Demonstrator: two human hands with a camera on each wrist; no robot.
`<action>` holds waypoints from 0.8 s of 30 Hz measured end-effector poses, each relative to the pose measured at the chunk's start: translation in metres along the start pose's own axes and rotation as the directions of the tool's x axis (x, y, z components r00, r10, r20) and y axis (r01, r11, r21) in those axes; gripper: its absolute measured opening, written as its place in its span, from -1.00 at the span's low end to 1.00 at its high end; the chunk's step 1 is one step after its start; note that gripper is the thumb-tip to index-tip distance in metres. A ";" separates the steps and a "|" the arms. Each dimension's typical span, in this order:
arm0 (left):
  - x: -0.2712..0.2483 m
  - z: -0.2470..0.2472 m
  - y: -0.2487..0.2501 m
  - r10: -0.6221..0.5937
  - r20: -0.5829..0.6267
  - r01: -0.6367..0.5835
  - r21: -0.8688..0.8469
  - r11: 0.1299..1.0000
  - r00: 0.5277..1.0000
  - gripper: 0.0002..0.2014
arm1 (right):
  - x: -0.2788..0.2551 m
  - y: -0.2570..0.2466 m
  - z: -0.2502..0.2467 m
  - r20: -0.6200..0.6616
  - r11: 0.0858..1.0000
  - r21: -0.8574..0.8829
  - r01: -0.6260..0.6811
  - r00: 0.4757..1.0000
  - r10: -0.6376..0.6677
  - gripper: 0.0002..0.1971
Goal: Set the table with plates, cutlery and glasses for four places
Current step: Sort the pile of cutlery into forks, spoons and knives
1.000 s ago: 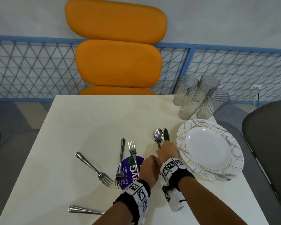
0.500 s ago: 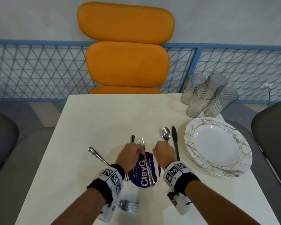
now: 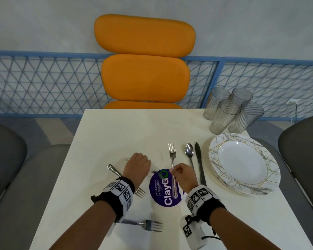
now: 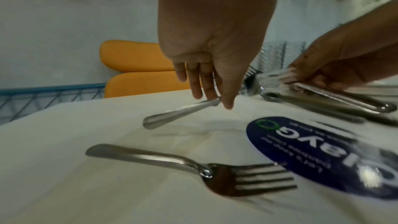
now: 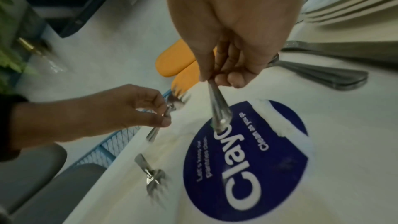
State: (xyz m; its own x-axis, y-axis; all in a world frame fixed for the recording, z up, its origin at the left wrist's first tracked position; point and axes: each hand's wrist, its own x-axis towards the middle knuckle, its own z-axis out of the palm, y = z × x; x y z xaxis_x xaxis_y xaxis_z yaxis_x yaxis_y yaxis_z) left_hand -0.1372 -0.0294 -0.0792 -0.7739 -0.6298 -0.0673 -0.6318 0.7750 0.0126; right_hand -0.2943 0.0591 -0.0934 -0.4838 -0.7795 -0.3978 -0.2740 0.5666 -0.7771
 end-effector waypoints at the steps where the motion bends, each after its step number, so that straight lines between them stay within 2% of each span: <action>1: -0.003 -0.005 -0.004 -0.116 0.028 0.118 -0.133 0.984 0.993 -0.86 | -0.001 -0.003 0.000 -0.018 0.996 0.084 0.009 1.000 -0.008 -0.82; 2: -0.006 -0.010 -0.008 -0.240 0.059 0.247 -0.297 0.923 0.969 -0.86 | -0.002 -0.005 0.001 -0.024 0.986 0.166 0.020 1.000 -0.016 -0.85; 3: -0.011 -0.012 -0.009 -0.330 0.113 0.344 -0.465 0.816 0.937 -0.85 | -0.005 -0.010 0.004 -0.014 0.970 0.241 0.027 1.000 -0.024 -0.87; 4: -0.016 -0.013 -0.009 -0.396 0.162 0.404 -0.626 0.667 0.904 -0.86 | -0.008 -0.016 0.009 0.008 0.953 0.301 0.031 0.999 -0.035 -0.88; 6: -0.026 -0.016 -0.003 -0.466 0.214 0.400 -0.848 0.347 0.859 -0.86 | -0.017 -0.028 0.022 0.055 0.932 0.360 0.050 0.996 -0.075 -0.87; 7: -0.030 -0.017 0.000 -0.485 0.230 0.377 -0.897 0.230 0.844 -0.86 | -0.021 -0.035 0.030 0.077 0.922 0.383 0.062 0.992 -0.098 -0.87; 8: -0.034 -0.017 0.003 -0.503 0.248 0.368 -0.917 0.154 0.828 -0.86 | -0.026 -0.041 0.038 0.097 0.909 0.412 0.069 0.988 -0.119 -0.89; 11: -0.047 -0.009 0.004 -0.593 0.273 0.366 -0.930 0.039 0.758 -0.81 | -0.036 -0.056 0.060 0.120 0.881 0.462 0.105 0.976 -0.179 -0.89; 12: -0.051 -0.008 0.002 -0.608 0.296 0.354 -0.935 -0.027 0.736 -0.81 | -0.037 -0.059 0.065 0.120 0.881 0.458 0.116 0.974 -0.191 -0.89; 15: -0.063 -0.008 -0.006 -0.586 0.377 0.293 -0.926 -0.237 0.718 -0.80 | -0.039 -0.062 0.076 0.144 0.909 0.395 0.134 0.968 -0.206 -0.86; 17: -0.069 -0.010 -0.012 -0.565 0.402 0.283 -0.914 -0.290 0.720 -0.74 | -0.040 -0.062 0.086 0.183 0.946 0.285 0.153 0.960 -0.210 -0.80; 19: -0.074 -0.005 -0.020 -0.570 0.410 0.304 -0.912 -0.275 0.712 -0.70 | -0.042 -0.064 0.097 0.213 0.968 0.152 0.198 0.950 -0.228 -0.80; 22: -0.084 0.002 -0.033 -0.590 0.411 0.311 -0.912 -0.268 0.695 -0.80 | -0.046 -0.071 0.104 0.267 0.944 -0.041 0.328 0.914 -0.306 -0.79; 24: -0.090 0.006 -0.041 -0.601 0.417 0.306 -0.909 -0.284 0.682 -0.85 | -0.044 -0.072 0.104 0.276 0.932 -0.085 0.353 0.907 -0.319 -0.72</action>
State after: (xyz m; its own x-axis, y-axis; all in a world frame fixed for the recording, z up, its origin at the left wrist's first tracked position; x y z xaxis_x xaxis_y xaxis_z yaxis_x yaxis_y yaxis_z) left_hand -0.0409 -0.0043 -0.0794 -0.1297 -0.8732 -0.4697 -0.0971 -0.4603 0.8825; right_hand -0.1666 0.0249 -0.0703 -0.1220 -0.9612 -0.2475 -0.4966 0.2750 -0.8233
